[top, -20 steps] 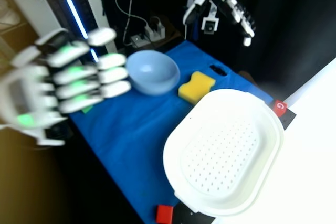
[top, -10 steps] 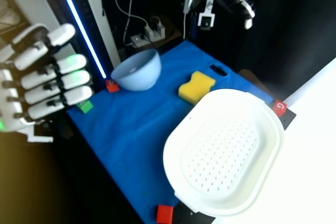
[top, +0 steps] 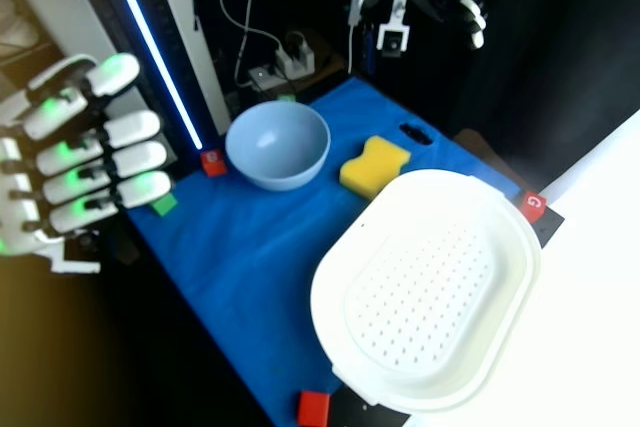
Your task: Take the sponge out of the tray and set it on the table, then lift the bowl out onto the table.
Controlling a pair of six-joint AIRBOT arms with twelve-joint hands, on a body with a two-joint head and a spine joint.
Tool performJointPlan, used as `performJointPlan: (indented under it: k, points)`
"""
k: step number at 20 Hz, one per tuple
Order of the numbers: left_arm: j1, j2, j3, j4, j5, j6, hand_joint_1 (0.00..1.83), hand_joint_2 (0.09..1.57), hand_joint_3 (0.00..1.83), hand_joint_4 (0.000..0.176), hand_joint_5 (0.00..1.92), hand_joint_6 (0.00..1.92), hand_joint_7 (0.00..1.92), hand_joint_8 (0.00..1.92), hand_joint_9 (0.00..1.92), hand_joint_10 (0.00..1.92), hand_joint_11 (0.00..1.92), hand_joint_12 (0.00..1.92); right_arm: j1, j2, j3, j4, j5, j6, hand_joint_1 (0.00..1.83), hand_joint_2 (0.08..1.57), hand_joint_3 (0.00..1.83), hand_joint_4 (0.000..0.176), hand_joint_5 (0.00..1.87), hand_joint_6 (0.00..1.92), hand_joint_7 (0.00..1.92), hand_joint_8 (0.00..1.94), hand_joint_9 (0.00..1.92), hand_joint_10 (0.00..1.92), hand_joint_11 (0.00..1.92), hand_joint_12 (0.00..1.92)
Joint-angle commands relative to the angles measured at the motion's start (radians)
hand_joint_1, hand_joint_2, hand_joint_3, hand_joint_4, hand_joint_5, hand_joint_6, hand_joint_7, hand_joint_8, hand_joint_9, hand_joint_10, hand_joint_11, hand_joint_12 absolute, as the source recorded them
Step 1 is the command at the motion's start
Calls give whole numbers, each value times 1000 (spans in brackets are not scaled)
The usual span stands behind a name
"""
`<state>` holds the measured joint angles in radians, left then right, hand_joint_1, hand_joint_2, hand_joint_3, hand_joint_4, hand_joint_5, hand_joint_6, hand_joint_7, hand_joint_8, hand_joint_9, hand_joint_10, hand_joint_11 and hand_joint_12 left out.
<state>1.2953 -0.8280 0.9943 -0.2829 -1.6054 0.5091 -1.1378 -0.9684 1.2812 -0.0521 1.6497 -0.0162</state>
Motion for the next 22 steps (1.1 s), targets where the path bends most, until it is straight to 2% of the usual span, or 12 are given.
performJointPlan:
  k: [1, 4, 7, 11, 13, 14, 17, 18, 19, 20, 21, 22]
  points:
    - [-6, 7, 4, -16, -126, -4, 478, 1069, 0, 165, 0, 0, 0, 0, 39, 0, 0, 252, 4, -1, -2, 43, 112, 7, 246, 987, 0, 176, 0, 0, 0, 0, 0, 0, 0, 0]
    - [-6, 7, 4, -19, -126, -4, 444, 1066, 0, 161, 0, 0, 0, 0, 45, 1, 0, 339, 4, -2, -1, 44, 112, 7, 280, 996, 0, 176, 0, 0, 0, 0, 0, 0, 0, 0]
    - [-6, 7, 4, -19, -126, -4, 446, 1089, 0, 173, 0, 0, 0, 0, 14, 6, 0, 185, 4, -2, 1, 45, 112, 7, 302, 995, 0, 176, 0, 0, 0, 0, 0, 0, 0, 0]
    - [-6, 6, 4, -24, -126, -5, 434, 1059, 0, 167, 0, 0, 0, 0, 26, 3, 0, 260, 3, -7, 7, 55, 112, 7, 250, 1025, 11, 176, 0, 0, 0, 0, 0, 0, 0, 0]
    - [-9, 4, 10, -28, -126, -5, 443, 1071, 0, 170, 0, 0, 0, 0, 17, 4, 0, 214, 1, -12, 16, 67, 112, 7, 212, 1057, 6, 172, 70, 1, 0, 0, 0, 0, 0, 0]
    - [-16, 2, 16, -28, -126, -6, 417, 1076, 2, 171, 0, 0, 0, 0, 33, 9, 0, 210, 1, -13, 18, 68, 112, 7, 232, 1061, 5, 151, 37, 0, 8, 3, 0, 0, 0, 0]
    - [-92, -7, 46, -5, -126, -1, 278, 1047, 1, 159, 0, 0, 0, 0, 64, 0, 0, 350, 9, -21, 23, 62, 113, 7, 266, 1074, 7, 172, 83, 27, 0, 0, 0, 0, 0, 0]
    - [-153, -12, 66, 28, -127, -9, 308, 1032, 0, 109, 0, 0, 0, 0, 124, 4, 11, 449, 41, -13, 23, 41, 113, 5, 355, 1028, 0, 117, 95, 11, 33, 2, 40, 4, 35, 12]
    - [-206, -17, 81, 66, -127, -19, 283, 1047, 8, 79, 0, 0, 13, 5, 152, 10, 18, 473, 114, 10, 19, -3, 113, -1, 404, 994, 0, 70, 136, 7, 104, 6, 158, 15, 131, 42]
    - [-264, -17, 87, 116, -127, -14, 95, 1143, 29, 49, 25, 5, 28, 6, 57, 7, 3, 275, 165, 15, 16, -45, 114, -3, 355, 999, 2, 74, 26, 1, 112, 3, 193, 18, 142, 43]
    - [-306, -14, 85, 160, -127, 0, 42, 1170, 13, 74, 154, 16, 117, 11, 100, 8, 0, 328, 202, 23, 4, -78, 114, -24, 336, 1053, 7, 111, 310, 124, 186, 8, 151, 3, 90, 19]
    - [-327, -13, 81, 190, -127, 16, 127, 1194, 3, 72, 319, 31, 239, 15, 237, 4, 50, 568, 218, 36, -16, -95, 114, -70, 527, 1014, 0, 24, 850, 178, 641, 49, 416, 30, 279, 82]
